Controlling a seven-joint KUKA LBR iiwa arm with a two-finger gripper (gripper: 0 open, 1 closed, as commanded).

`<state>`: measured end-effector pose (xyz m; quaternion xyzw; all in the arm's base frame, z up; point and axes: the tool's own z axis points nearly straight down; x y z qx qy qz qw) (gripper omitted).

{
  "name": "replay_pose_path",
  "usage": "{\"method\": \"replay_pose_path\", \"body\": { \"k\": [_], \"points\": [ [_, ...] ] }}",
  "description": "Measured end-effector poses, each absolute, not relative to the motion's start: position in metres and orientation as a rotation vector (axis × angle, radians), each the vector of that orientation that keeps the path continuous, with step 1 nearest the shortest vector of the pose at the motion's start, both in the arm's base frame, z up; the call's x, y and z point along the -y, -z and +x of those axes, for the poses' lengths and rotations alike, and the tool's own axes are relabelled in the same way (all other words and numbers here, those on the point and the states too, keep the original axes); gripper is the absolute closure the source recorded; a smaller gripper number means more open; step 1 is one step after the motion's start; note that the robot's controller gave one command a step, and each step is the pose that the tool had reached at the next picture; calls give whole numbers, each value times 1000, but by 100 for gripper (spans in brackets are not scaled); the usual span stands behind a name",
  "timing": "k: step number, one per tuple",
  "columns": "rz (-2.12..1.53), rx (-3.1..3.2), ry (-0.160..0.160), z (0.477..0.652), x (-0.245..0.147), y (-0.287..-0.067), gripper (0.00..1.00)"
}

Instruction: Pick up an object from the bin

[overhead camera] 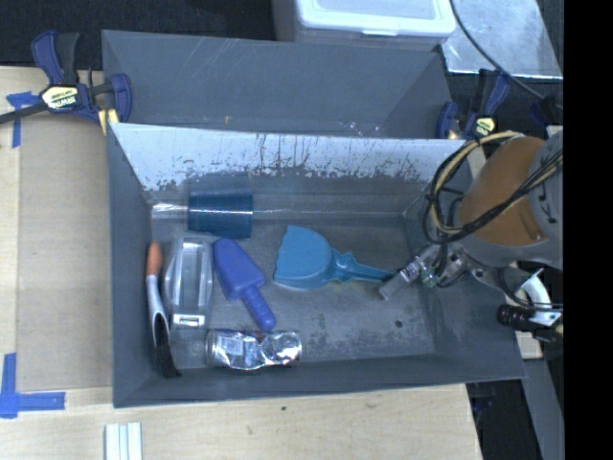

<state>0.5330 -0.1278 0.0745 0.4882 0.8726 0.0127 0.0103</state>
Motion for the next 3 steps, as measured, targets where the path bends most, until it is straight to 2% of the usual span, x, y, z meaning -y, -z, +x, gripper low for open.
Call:
{"method": "replay_pose_path", "body": {
  "k": [1,2,3],
  "points": [
    [1376,-2806,-6,522,104,-71,100],
    [1375,-2807,-5,522,104,-71,100],
    [1392,-2797,-5,510,95,-81,100]
  ]
}}
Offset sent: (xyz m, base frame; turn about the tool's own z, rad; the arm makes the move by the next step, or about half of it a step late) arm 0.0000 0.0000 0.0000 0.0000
